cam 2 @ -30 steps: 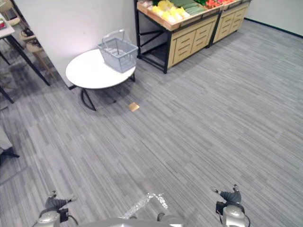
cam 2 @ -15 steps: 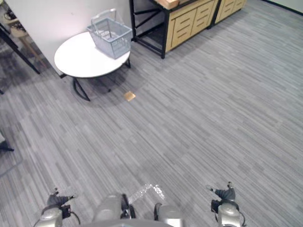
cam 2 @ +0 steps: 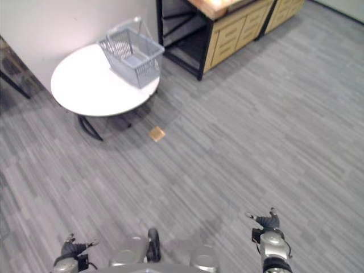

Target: Pick vegetable in the basket

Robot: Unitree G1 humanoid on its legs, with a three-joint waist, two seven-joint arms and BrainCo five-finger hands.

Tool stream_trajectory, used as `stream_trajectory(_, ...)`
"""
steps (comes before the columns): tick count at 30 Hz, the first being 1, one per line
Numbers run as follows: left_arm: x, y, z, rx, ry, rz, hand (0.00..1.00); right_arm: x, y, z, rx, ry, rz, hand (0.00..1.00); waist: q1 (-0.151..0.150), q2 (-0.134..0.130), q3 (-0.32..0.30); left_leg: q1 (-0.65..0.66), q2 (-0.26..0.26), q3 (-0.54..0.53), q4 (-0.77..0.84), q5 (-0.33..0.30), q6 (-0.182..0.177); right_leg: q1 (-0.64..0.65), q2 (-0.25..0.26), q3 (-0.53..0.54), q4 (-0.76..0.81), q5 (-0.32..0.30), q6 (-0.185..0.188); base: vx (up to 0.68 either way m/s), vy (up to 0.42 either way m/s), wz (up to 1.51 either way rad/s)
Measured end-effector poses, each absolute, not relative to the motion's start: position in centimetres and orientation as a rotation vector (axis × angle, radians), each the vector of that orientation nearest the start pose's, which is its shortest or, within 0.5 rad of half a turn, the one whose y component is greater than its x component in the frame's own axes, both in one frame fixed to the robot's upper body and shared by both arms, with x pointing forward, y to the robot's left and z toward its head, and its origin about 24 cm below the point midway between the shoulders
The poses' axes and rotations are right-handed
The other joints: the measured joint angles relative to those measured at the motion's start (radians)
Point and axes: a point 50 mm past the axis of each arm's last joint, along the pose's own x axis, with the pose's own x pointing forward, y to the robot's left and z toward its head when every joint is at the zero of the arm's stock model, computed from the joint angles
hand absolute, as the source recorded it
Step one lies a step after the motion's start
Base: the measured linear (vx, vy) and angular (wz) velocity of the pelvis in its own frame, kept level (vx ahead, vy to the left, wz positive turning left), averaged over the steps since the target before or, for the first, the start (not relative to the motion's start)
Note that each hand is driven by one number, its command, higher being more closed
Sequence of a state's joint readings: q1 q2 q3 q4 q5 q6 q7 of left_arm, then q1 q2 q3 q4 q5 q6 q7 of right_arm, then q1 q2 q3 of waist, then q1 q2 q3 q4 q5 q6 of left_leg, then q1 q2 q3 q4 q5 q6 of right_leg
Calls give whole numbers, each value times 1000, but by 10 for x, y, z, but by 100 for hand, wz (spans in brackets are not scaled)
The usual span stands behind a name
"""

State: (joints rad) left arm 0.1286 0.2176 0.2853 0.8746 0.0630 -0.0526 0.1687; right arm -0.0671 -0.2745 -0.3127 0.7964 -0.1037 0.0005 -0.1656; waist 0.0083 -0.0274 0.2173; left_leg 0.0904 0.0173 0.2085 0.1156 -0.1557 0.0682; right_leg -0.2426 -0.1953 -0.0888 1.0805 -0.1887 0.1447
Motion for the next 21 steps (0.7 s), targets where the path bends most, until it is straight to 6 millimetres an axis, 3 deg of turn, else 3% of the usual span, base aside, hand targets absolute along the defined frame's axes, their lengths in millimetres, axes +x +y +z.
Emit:
stream_trajectory(1,114,284,-122,234,886,503,0,199,-301,-67,-295,616,-515,0,-14,2,1,34,4,-27,-25,0,-1,-54,1,-22,-112,-27,-14,501,-107,93)
stream_trajectory(2,122,282,-119,236,863,493,0,206,-303,-58,-306,564,-523,0,-25,11,6,54,20,-56,-28,-5,-9,-72,8,-46,-322,-30,-26,484,-186,88)
stream_trajectory(3,126,282,-118,236,849,489,0,208,-304,-54,-313,549,-527,0,-28,15,8,64,30,-64,-28,-9,-17,-76,12,-50,-435,-22,-35,375,-191,86)
stream_trajectory(4,131,281,-115,237,828,486,0,211,-307,-49,-318,528,-533,0,-30,22,10,76,47,-74,-28,-23,-40,-84,14,-51,-598,13,-43,473,-282,82)
stream_trajectory(6,136,286,-111,249,802,490,0,222,-312,-32,-329,455,-552,0,-24,17,12,124,82,-113,-47,-72,-114,-94,-21,-30,-966,160,-11,572,-407,83)
stream_trajectory(7,135,289,-110,258,805,494,0,230,-315,-22,-344,413,-554,0,-21,-3,19,159,89,-120,-55,-102,-142,-103,-45,-21,-991,163,-5,677,-552,62)
stream_trajectory(8,129,287,-113,251,821,498,0,237,-323,-6,-395,360,-560,0,-21,13,24,213,117,-133,-60,-154,-176,-104,-42,-8,-947,248,28,582,-484,43)
stream_trajectory(9,125,282,-117,236,833,492,0,241,-328,4,-434,331,-564,0,-19,42,20,219,150,-139,-45,-170,-188,-118,-19,-6,-889,279,33,698,-579,42)
stream_trajectory(10,119,273,-122,211,852,477,0,253,-334,25,-504,268,-559,0,-12,86,16,183,203,-159,68,-161,-185,-140,21,-16,-776,252,-8,576,-474,30)
stream_trajectory(12,110,266,-127,188,866,476,0,266,-333,45,-556,199,-542,0,-5,108,13,92,239,-193,270,-100,-170,-121,48,-40,-744,195,-45,483,-436,15)
stream_trajectory(13,104,261,-130,173,881,477,0,279,-327,58,-598,156,-507,0,3,115,17,-7,267,-210,484,15,-148,-73,69,-60,-763,167,-71,409,-345,3)
stream_trajectory(14,101,259,-131,164,887,479,0,285,-323,62,-619,140,-486,0,7,114,21,-54,285,-220,581,81,-137,-35,83,-69,-786,156,-82,527,-353,9)
stream_trajectory(15,98,254,-132,143,885,482,0,296,-314,72,-660,103,-446,0,16,121,36,-122,313,-209,757,65,-138,59,108,-82,-840,145,-98,527,-300,6)
stream_trajectory(16,96,251,-132,119,881,486,0,305,-305,80,-683,66,-412,0,40,104,52,-168,316,-158,852,26,-135,145,114,-89,-888,136,-111,592,-323,0)
stream_trajectory(19,91,249,-130,111,870,492,0,323,-291,110,-757,-57,-365,0,66,98,48,-279,285,12,745,-46,-125,273,112,-112,-988,124,-122,502,-186,7)
stream_trajectory(21,87,249,-130,111,872,496,0,331,-286,126,-829,-105,-336,0,70,100,46,-316,236,132,530,-54,-117,319,102,-143,-1032,117,-110,349,34,31)
